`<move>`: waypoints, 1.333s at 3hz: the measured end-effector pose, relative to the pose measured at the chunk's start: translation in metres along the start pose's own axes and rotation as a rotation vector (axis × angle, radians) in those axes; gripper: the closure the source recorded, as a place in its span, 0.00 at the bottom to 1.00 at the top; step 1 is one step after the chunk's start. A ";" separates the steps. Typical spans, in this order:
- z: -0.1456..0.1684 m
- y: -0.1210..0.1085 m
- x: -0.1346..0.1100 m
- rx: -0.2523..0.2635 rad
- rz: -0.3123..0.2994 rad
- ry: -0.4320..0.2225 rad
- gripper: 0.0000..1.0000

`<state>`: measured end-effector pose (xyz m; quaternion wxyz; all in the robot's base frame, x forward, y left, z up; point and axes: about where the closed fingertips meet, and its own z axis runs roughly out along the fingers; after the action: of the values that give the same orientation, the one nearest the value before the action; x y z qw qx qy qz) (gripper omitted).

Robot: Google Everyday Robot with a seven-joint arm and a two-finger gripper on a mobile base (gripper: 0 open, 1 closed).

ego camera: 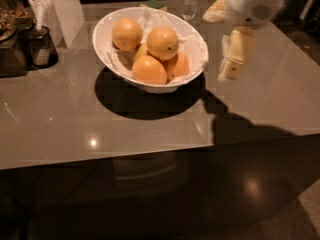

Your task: Pick orange from white bowl

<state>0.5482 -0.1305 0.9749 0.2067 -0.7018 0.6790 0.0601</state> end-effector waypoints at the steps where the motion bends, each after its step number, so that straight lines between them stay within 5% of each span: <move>1: 0.032 -0.037 -0.040 -0.056 -0.096 -0.083 0.00; 3: 0.049 -0.065 -0.053 -0.039 -0.112 -0.145 0.00; 4: 0.081 -0.085 -0.068 -0.098 -0.151 -0.186 0.00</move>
Offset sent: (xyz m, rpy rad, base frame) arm 0.0346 0.0426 -0.0060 0.0500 0.0146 0.1093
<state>0.6424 -0.0376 0.9446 0.2381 -0.7518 0.5982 0.1424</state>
